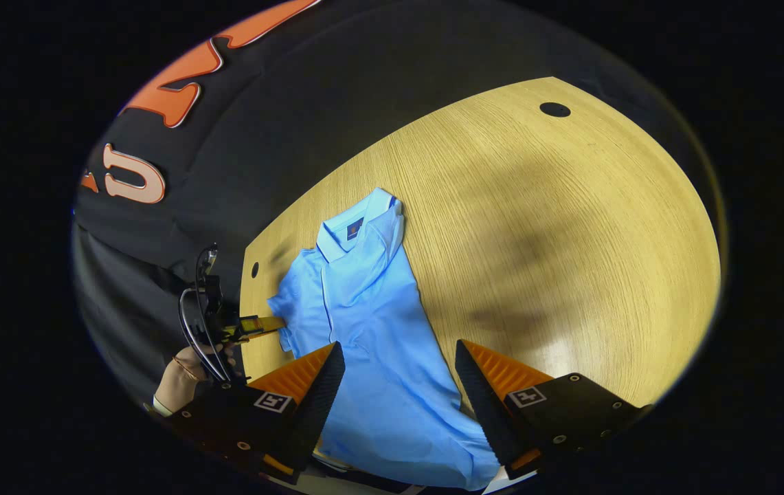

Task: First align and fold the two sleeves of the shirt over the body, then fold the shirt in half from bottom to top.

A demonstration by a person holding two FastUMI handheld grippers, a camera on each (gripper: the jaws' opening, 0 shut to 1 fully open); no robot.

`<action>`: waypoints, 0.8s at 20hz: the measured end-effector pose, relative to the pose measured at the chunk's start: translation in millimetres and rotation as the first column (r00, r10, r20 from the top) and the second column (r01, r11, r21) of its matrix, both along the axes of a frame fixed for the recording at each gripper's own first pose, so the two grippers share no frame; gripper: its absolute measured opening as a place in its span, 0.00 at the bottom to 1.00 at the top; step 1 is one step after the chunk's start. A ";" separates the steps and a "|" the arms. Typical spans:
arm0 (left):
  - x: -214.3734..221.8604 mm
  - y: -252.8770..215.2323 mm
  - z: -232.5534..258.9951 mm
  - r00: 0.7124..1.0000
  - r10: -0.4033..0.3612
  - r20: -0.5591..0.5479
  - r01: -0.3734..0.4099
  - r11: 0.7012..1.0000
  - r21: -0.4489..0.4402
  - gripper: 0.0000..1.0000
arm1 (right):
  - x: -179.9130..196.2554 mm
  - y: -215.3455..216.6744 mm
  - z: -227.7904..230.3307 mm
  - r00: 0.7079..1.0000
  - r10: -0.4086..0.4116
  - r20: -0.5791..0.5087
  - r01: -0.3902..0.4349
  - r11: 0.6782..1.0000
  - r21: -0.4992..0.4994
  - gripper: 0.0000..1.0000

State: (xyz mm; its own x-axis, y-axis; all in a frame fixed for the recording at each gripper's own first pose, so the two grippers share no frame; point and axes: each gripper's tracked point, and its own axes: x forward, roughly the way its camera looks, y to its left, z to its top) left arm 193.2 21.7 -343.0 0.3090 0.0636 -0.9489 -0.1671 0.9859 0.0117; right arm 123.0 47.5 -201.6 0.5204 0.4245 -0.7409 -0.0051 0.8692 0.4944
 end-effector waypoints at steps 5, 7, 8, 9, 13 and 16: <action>4.6 -0.1 9.8 0.997 -0.068 0.035 0.067 0.997 0.025 0.08 | -2.7 -3.2 -3.4 1.000 -0.005 0.005 0.005 1.000 -0.022 0.98; 3.2 -2.1 21.4 0.995 -0.088 0.056 0.087 0.996 0.021 0.08 | -3.3 -5.8 -3.6 1.000 -0.011 0.009 0.012 1.000 -0.029 0.98; 2.7 -3.5 28.6 0.992 -0.106 0.067 0.105 0.994 0.023 0.08 | -5.7 -7.4 -2.4 1.000 -0.015 0.013 0.016 0.999 -0.030 0.98; 3.5 -3.1 38.2 0.989 -0.125 0.075 0.123 0.992 0.033 0.08 | -7.3 -8.5 -1.0 1.000 -0.018 0.015 0.018 0.999 -0.029 0.98; 3.9 -25.6 76.9 0.975 -0.173 0.139 0.173 0.985 0.013 0.08 | -11.0 -17.5 5.8 0.999 -0.034 0.034 0.035 0.999 -0.024 0.98; 1.6 -61.0 101.8 0.958 -0.223 0.180 0.230 0.973 -0.019 0.07 | -13.1 -29.6 6.8 0.998 -0.050 0.043 0.051 0.998 -0.031 1.00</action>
